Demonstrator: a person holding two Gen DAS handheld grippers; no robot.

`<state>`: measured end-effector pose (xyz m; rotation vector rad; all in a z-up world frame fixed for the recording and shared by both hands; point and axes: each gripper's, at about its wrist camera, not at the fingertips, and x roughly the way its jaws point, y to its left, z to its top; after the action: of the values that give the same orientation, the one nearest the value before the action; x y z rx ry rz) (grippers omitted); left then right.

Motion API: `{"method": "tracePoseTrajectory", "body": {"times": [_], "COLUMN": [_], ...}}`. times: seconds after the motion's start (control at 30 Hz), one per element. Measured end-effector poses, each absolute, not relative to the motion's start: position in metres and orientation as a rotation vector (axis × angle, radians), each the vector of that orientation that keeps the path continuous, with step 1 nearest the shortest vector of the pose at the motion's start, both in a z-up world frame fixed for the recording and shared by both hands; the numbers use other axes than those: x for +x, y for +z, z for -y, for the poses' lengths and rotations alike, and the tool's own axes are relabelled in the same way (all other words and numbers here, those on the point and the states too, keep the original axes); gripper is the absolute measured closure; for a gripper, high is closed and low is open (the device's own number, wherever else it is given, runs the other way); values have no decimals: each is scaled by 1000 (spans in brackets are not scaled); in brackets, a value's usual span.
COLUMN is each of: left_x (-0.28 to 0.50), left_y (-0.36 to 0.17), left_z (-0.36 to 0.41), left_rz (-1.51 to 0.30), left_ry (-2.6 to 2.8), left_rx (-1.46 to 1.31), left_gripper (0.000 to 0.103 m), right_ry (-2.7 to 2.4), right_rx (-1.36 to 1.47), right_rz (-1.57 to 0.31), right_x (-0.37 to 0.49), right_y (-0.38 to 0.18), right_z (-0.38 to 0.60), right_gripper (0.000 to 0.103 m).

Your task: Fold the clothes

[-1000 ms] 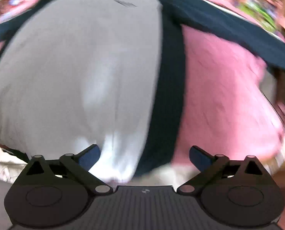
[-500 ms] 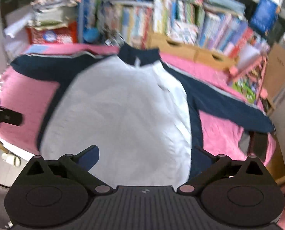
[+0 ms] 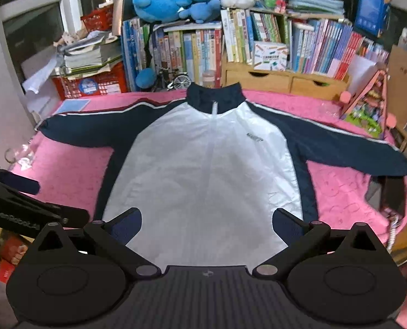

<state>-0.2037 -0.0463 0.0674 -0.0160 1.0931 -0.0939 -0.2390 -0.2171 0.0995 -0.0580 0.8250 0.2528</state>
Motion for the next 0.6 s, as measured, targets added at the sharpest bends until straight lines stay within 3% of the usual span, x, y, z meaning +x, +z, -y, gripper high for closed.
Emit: {"method": "tracePoseTrajectory", "body": {"times": [0.6], "left_x": [-193], "left_y": [67], "left_z": [73], "left_rz": [-1084], "left_ry": [-123], "left_rx": [52], "left_gripper": [0], "right_ry": [219], "right_rx": [52], "right_rz": [-791], "right_x": [-233], "right_y": [100], "right_z": [240], "right_gripper": [0]}}
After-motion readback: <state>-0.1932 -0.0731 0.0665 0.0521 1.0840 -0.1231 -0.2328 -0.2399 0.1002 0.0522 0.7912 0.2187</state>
